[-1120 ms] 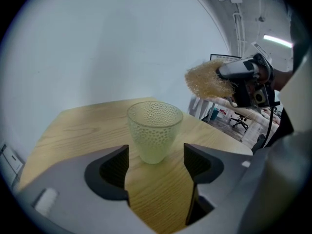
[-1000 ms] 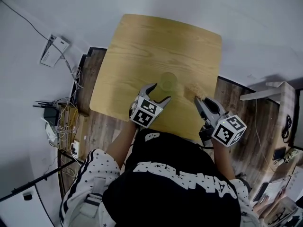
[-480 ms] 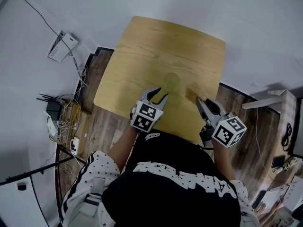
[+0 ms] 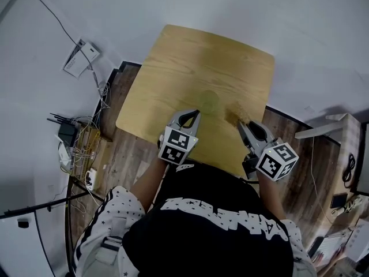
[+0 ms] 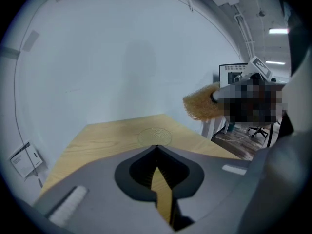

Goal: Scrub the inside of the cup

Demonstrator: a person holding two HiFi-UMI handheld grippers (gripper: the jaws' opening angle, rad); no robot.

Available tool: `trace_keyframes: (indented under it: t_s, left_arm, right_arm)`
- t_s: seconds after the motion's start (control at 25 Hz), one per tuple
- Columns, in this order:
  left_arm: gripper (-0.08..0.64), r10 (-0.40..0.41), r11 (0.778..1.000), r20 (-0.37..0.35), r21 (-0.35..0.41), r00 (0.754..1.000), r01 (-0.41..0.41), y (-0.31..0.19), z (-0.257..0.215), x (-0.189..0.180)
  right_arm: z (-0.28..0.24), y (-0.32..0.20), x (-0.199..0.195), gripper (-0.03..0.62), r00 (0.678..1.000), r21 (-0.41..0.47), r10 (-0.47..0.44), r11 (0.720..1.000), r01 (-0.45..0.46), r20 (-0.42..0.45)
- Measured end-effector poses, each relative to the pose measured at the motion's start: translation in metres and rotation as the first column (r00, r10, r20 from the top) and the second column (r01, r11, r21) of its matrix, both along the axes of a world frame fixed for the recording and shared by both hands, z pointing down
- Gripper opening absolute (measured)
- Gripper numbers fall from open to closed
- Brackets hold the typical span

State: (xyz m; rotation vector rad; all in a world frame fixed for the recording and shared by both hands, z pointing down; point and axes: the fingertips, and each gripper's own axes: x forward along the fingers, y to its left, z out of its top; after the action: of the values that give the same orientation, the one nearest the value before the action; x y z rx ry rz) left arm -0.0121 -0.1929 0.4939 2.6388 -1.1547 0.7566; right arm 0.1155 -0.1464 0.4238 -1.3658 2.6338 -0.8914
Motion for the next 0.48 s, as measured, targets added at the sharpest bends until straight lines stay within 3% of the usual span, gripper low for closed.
trace_keyframes:
  t_s: [0.48]
  left_arm:
    - [0.002,-0.005,1.000,-0.007,0.026,1.000,0.006,0.009,-0.013,0.010]
  right_arm:
    - [-0.004,0.005,0.008,0.060,1.000,0.036,0.005,0.999,-0.005,-0.011]
